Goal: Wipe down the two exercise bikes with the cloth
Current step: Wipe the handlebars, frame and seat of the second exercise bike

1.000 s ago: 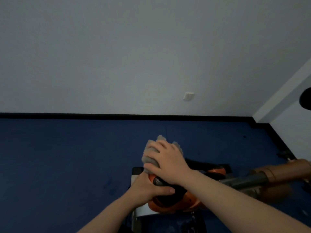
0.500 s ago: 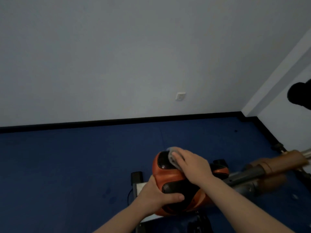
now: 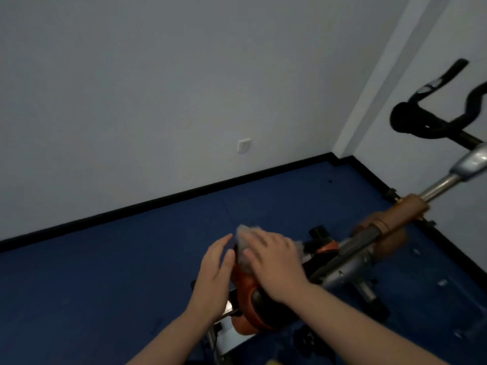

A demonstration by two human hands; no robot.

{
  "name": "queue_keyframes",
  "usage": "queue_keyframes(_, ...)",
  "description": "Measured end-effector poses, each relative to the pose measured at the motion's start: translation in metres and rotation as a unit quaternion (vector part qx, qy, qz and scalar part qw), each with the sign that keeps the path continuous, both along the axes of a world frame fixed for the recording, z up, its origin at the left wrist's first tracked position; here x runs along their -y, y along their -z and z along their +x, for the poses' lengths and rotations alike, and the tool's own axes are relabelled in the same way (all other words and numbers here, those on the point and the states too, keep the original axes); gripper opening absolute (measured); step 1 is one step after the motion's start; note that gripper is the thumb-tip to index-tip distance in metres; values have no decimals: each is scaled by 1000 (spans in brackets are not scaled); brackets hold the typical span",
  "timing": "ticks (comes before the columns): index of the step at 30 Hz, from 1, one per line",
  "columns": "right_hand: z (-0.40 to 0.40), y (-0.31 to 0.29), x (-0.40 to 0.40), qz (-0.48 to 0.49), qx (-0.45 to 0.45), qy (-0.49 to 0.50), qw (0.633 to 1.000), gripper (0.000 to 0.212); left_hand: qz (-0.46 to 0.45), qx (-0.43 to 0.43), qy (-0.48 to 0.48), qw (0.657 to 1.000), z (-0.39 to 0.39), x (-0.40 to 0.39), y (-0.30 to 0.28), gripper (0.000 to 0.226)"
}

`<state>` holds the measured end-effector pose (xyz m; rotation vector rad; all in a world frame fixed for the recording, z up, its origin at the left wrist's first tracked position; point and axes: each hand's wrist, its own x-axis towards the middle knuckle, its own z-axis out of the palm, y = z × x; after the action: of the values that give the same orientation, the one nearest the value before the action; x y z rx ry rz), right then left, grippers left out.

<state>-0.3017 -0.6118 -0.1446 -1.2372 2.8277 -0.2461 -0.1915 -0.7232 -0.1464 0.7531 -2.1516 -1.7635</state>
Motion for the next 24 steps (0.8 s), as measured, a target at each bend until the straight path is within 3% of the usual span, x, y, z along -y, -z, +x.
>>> queue_keyframes(3, -3, -4, -8, -18, 77, -51, 996, 58, 4, -15, 23, 1000, -13, 3, -5, 46)
queue_keyframes(7, -24, -10, -10, 25, 52, 84, 995, 63, -30, -4, 71, 997, -26, 8, -3, 50)
queue_keyframes(12, 48, -12, -13, -15, 67, 50, 996, 60, -45, -8, 143, 989, -37, 10, 0, 56)
queue_keyframes(15, 69, -17, -35, 3, 122, 131, 984, 59, -114, -3, 196, 974, -37, 13, 6, 56)
queue_keyframes(19, 78, -16, -24, -1, 131, 255, 958, 99, -208, -14, 225, 952, -36, 16, 11, 55)
queue_keyframes(21, 86, -15, -7, -12, 121, 305, 945, 107, -228, -19, 230, 946, -39, 18, 11, 54)
queue_keyframes(24, 106, -6, -1, 14, 87, 311, 946, 79, -274, -21, 262, 925, -45, 24, 11, 44)
